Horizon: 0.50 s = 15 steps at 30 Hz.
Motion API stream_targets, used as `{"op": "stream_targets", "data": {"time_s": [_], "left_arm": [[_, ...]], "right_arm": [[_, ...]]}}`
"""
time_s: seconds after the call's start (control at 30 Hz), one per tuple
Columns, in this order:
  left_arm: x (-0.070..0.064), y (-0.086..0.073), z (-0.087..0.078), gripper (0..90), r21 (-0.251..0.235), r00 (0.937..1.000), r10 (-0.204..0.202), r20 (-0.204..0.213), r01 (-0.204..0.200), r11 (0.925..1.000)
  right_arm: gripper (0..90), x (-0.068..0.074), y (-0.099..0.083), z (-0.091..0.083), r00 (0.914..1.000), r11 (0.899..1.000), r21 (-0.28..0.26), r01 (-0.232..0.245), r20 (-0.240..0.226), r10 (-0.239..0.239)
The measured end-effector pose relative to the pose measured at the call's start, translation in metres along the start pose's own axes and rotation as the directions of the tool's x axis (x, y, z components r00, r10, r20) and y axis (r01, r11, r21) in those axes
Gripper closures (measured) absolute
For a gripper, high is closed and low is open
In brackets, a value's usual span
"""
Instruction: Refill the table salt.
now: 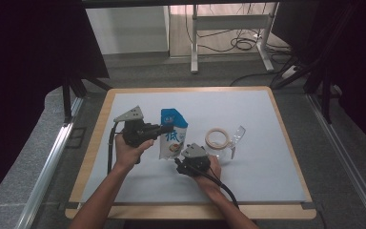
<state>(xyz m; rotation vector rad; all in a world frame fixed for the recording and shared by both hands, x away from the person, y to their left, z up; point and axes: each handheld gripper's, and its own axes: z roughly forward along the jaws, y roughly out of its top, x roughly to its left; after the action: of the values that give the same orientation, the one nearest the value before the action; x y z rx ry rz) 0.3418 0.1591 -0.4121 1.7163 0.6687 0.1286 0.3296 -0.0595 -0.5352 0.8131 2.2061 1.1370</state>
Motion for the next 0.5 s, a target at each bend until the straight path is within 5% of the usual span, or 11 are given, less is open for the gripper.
{"op": "stream_targets", "data": {"time_s": [0.23, 0.37, 0.5], "left_arm": [[-0.004, 0.002, 0.009, 90.0, 0.017, 0.9995, 0.005, 0.031, -0.006, 0.9998], [-0.004, 0.005, 0.017, 90.0, 0.029, 0.9996, 0.007, 0.028, -0.008, 0.9995], [-0.001, 0.007, 0.024, 90.0, 0.041, 0.9997, 0.000, 0.024, -0.001, 0.9991]], "right_arm": [[33.7, -0.001, 0.003, 0.000, 0.9999, 0.998, -0.055, 0.010, -0.011, -0.011], [38.4, -0.001, 0.003, -0.002, 0.9970, 0.994, -0.084, 0.076, -0.003, -0.077], [41.9, -0.001, 0.001, -0.006, 0.9968, 0.993, -0.085, 0.078, -0.012, -0.079]]}}
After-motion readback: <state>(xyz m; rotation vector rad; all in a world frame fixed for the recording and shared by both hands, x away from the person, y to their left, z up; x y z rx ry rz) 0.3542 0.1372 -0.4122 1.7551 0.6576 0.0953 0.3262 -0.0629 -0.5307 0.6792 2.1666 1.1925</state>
